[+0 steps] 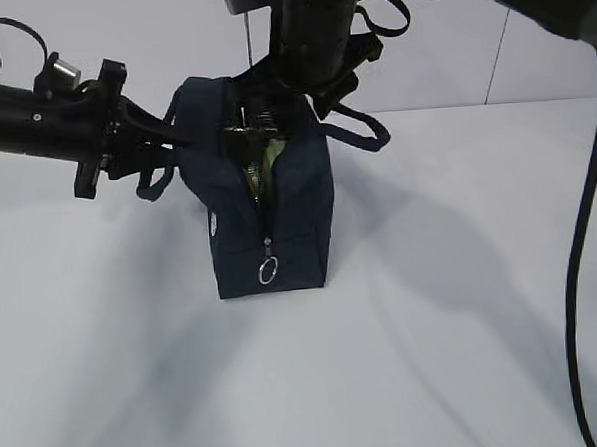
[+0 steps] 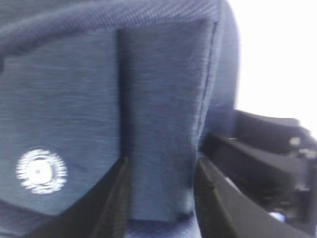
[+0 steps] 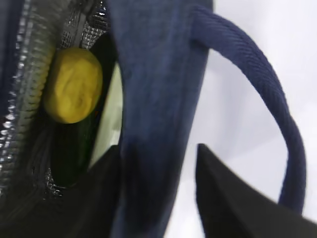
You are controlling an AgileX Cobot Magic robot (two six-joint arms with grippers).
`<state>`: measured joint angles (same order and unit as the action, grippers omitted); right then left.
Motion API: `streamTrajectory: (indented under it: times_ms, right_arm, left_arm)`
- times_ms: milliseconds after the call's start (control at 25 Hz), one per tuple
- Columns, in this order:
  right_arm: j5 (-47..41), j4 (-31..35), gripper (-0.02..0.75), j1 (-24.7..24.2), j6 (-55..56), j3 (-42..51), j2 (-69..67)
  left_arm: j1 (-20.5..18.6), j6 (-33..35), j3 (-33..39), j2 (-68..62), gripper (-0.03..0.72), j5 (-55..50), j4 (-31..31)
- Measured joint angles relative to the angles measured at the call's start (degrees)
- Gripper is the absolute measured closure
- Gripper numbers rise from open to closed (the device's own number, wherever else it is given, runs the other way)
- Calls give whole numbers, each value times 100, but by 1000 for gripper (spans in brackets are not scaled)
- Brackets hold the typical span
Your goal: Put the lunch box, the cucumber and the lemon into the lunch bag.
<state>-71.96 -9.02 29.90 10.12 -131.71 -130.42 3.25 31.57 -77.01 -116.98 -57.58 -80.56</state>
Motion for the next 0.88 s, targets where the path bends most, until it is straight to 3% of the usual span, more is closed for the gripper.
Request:
streamTrajectory:
  times_ms: [240,520,880]
  right_arm:
    - [0,22,293,0,0,0,0]
    - [0,154,292,0,0,0,111]
    - [0,157,292,0,0,0,639]
  left_arm:
    - [0,101,0,0,401,-180,-379]
    - [0,261,0,0,388,-652,-1116]
    - [-66,345,-37,0,388,-898,-1281]
